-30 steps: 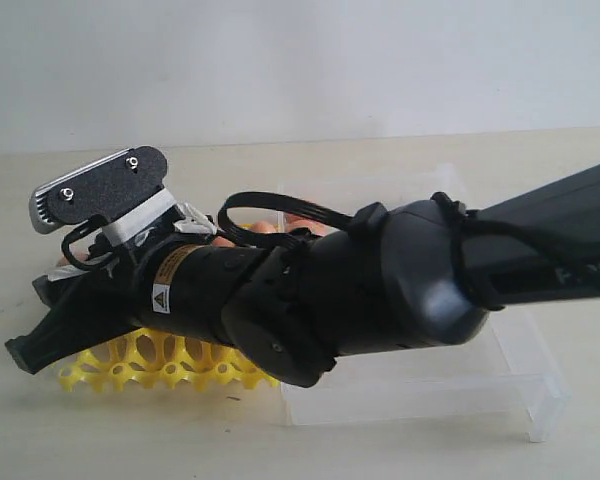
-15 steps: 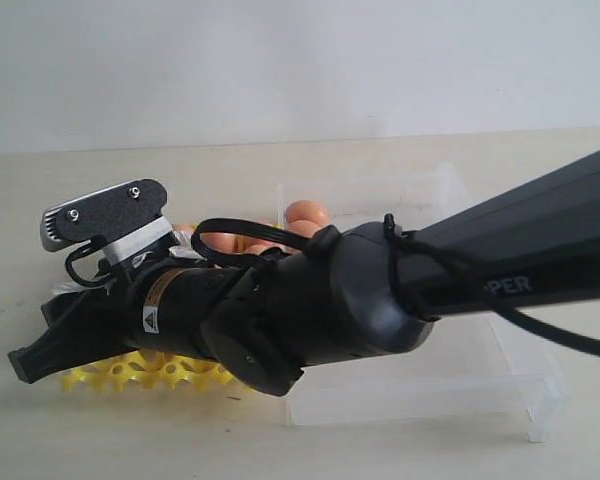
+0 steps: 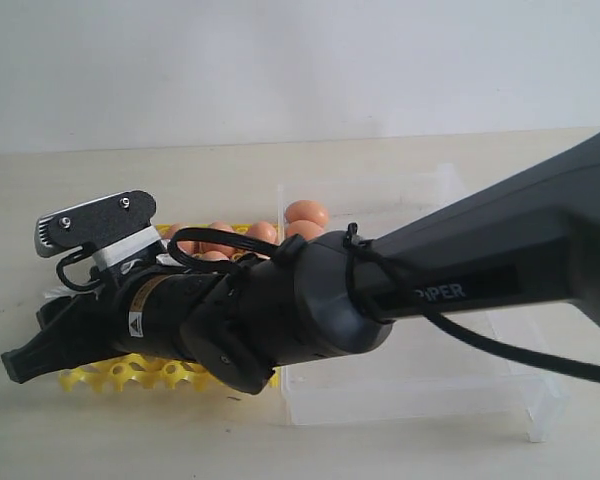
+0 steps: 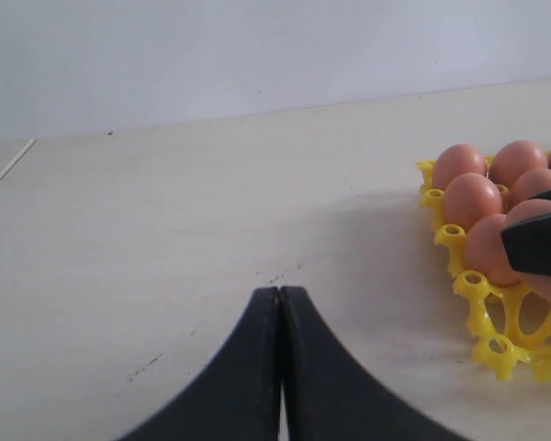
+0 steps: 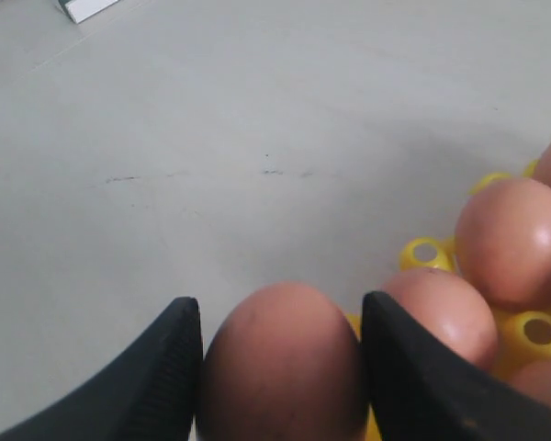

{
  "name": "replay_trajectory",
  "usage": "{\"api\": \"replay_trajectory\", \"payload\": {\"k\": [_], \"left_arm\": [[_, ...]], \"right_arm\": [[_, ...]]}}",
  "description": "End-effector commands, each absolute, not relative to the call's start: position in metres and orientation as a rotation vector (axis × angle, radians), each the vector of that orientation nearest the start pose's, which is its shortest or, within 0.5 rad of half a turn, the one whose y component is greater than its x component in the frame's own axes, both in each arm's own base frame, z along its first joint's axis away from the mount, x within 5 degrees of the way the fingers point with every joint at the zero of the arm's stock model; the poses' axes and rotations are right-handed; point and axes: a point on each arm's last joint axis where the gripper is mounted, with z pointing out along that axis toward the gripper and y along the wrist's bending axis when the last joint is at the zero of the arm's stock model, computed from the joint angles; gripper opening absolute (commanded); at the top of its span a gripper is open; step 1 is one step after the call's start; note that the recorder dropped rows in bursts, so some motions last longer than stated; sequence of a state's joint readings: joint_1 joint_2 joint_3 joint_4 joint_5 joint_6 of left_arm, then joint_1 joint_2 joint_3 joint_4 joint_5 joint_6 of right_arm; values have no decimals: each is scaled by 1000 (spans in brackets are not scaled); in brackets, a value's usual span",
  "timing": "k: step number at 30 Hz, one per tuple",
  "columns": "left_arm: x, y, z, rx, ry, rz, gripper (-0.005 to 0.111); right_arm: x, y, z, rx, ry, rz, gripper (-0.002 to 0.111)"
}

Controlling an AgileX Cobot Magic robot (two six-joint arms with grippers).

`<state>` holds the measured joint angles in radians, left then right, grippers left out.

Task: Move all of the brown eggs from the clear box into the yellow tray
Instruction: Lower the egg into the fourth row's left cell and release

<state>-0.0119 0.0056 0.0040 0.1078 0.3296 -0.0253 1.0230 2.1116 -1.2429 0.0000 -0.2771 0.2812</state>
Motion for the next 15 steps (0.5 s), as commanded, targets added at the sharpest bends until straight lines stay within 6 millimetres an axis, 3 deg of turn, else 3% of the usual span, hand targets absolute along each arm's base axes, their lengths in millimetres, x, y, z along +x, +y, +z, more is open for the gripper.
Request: {"api": "replay_trajectory", "payload": {"k": [1,15], "left_arm": [[54,2,184,49,1801,72,0],[54,2,184,49,1801,72,0]], "right_arm": [[238,387,144,-784,2006,786,0],[247,383,137,-736,2030,790,0]]}}
